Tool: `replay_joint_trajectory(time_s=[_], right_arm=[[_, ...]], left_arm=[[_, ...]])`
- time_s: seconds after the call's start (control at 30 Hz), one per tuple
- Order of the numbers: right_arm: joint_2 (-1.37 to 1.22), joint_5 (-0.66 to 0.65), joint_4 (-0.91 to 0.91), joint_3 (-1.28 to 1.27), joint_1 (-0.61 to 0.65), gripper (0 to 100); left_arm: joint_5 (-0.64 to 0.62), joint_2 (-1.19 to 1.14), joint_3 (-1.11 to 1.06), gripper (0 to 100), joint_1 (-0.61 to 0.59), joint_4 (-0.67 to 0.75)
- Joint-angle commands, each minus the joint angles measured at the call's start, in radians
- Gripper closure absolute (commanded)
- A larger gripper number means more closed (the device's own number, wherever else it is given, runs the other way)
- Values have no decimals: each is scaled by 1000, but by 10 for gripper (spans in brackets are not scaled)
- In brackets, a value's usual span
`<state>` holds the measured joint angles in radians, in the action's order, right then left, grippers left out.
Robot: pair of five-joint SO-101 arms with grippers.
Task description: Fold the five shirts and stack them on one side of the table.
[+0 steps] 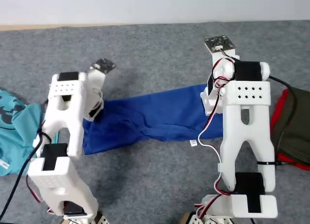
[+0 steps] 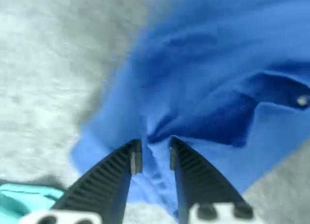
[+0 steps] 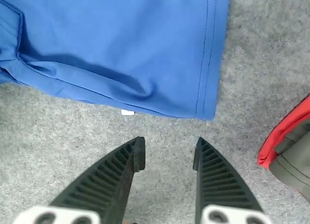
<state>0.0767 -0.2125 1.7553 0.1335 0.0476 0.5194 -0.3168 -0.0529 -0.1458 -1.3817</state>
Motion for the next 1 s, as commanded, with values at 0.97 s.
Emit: replay_joint_trajectory(time_s=[0.97], right_arm=[[-272, 193, -104, 2, 331, 972]], left_arm=[[-80, 706, -107, 966, -517, -370]])
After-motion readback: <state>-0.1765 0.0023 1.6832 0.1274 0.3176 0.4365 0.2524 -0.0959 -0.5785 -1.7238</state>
